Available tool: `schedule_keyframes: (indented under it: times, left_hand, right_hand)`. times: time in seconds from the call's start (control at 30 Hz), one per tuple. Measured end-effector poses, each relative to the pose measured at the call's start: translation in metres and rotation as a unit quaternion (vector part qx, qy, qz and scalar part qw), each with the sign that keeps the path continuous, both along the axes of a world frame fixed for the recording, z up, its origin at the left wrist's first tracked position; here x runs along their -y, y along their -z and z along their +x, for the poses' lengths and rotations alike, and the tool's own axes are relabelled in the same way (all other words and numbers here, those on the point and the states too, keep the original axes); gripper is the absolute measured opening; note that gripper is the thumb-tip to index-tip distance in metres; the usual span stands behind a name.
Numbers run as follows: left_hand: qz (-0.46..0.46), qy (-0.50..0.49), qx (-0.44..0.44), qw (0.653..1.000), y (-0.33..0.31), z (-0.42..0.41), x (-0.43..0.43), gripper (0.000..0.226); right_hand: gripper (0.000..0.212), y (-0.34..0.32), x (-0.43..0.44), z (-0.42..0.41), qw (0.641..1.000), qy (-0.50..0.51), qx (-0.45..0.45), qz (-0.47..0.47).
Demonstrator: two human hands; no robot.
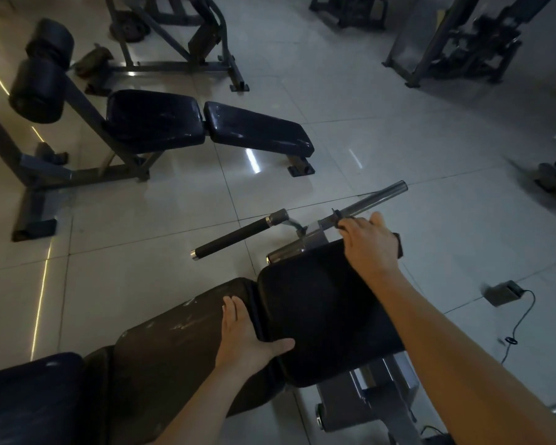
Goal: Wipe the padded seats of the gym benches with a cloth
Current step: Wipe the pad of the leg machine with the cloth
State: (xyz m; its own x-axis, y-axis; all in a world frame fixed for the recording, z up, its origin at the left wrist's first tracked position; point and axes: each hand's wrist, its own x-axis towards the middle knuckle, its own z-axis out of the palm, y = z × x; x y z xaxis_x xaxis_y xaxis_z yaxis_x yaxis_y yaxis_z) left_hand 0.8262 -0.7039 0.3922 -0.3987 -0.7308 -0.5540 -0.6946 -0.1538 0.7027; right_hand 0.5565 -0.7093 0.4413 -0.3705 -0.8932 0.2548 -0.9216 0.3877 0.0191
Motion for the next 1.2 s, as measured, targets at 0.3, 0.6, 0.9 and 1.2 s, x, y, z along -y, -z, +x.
schedule_keyframes:
  times: [0.3,0.6,0.9,1.2]
  left_hand:
    - [-0.008,-0.017,0.001,1.0,-0.003,-0.001,0.0,0.139]
    - [-0.014,-0.008,0.01,1.0,-0.004,-0.002,-0.003,0.144]
    - [-0.025,0.067,0.005,0.997,0.006,0.014,0.003,0.138]
    - [0.001,0.054,-0.026,0.998,-0.012,0.044,0.035,0.064]
  right_hand:
    - [0.023,0.004,-0.006,0.016,0.994,0.061,0.055,-0.067]
    - [0.017,0.03,-0.004,0.125,0.988,-0.112,0.095,-0.05]
    - [0.013,0.026,-0.025,0.154,0.93,-0.346,0.036,0.122]
    - [0.024,0.042,-0.088,0.124,0.878,-0.457,0.097,0.101]
